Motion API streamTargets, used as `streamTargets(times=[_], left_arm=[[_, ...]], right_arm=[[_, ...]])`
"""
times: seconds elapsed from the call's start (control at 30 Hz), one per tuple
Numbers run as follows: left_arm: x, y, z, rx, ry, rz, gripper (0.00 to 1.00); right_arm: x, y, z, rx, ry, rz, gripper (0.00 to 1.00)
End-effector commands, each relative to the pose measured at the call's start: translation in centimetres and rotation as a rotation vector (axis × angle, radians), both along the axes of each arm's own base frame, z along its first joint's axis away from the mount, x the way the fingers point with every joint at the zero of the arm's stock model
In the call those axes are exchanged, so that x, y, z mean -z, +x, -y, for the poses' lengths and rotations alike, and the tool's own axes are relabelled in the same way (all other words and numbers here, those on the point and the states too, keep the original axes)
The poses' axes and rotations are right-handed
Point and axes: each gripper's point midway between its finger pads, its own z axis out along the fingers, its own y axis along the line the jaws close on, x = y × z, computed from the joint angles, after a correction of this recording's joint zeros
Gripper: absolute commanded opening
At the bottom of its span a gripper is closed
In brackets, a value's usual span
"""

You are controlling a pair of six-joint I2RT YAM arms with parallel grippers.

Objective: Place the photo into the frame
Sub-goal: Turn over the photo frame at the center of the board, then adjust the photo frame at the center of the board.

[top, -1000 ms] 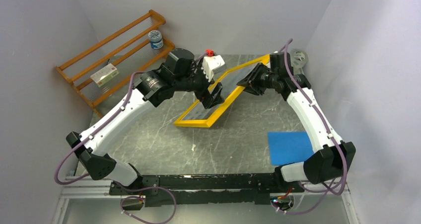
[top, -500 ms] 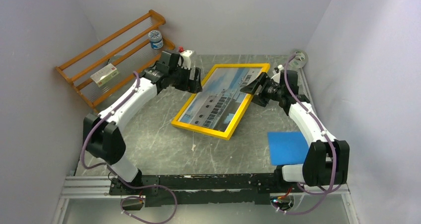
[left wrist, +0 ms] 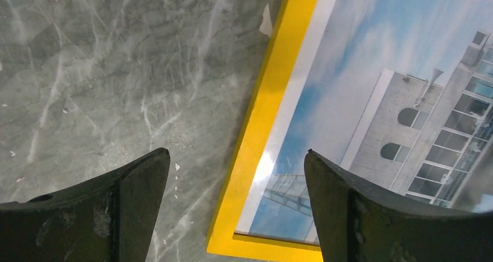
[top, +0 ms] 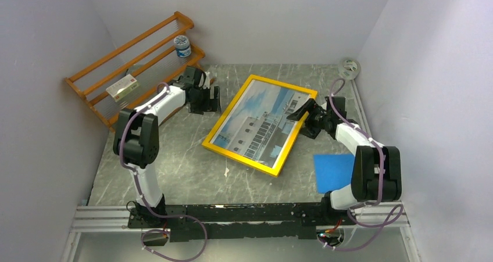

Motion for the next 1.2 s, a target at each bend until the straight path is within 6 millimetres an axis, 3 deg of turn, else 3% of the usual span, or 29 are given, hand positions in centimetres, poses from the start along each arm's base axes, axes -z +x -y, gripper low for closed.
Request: streamTargets(times=[0.0,0.3,0.47,0.5,0.63,0.7,0.83,0.9,0.97,1.17], left_arm=[[0.6,0.4,0.8,0.003,-0.079,-0.025,0.90],[2.3,-0.9,-1.9,-0.112,-0.017,-0.058,0.91],[2.7,-2.1,-4.9,-0.239,0.039,-0.056,0.92],[2.6,-2.3,-5.7,-0.271,0.050,-0.052,0.93],[2.3,-3.6,-8.3,-0.398,0.048,-0.075,0.93],[1.9,-4.4,-9.4,-0.445,0.042,-0.074,0.94],[1.0,-6.4,-11.1,-0.512,0.055,-0.073,0.94],[0.7,-7.4,-11.5,-0.537,0.051,-0.079,0.94],[0.9,-8.7,-11.5,-0.549,0.031,-0.089,0.94],[1.6,-11.5,-7.1,-0.422,-0.214,-0.149,0.94]], right_arm=[[0.0,1.8,0.5,0.013,-0.002,0.100,0.85],[2.2,-0.4,-1.1,-0.005,0.117,0.077,0.84],[2.3,-2.2,-2.7,-0.048,0.185,0.095,0.84],[2.5,-3.1,-4.0,-0.091,0.179,0.083,0.84],[4.1,-5.3,-5.4,-0.147,0.087,-0.005,0.83],[4.7,-5.8,-4.0,-0.093,-0.032,-0.068,0.83],[4.9,-7.1,1.8,0.119,-0.324,-0.227,0.83],[3.6,-6.5,3.7,0.172,-0.420,-0.220,0.83],[2.1,-4.7,4.4,0.173,-0.472,-0.158,0.83],[-2.2,4.3,4.0,0.111,-0.523,0.049,0.83]])
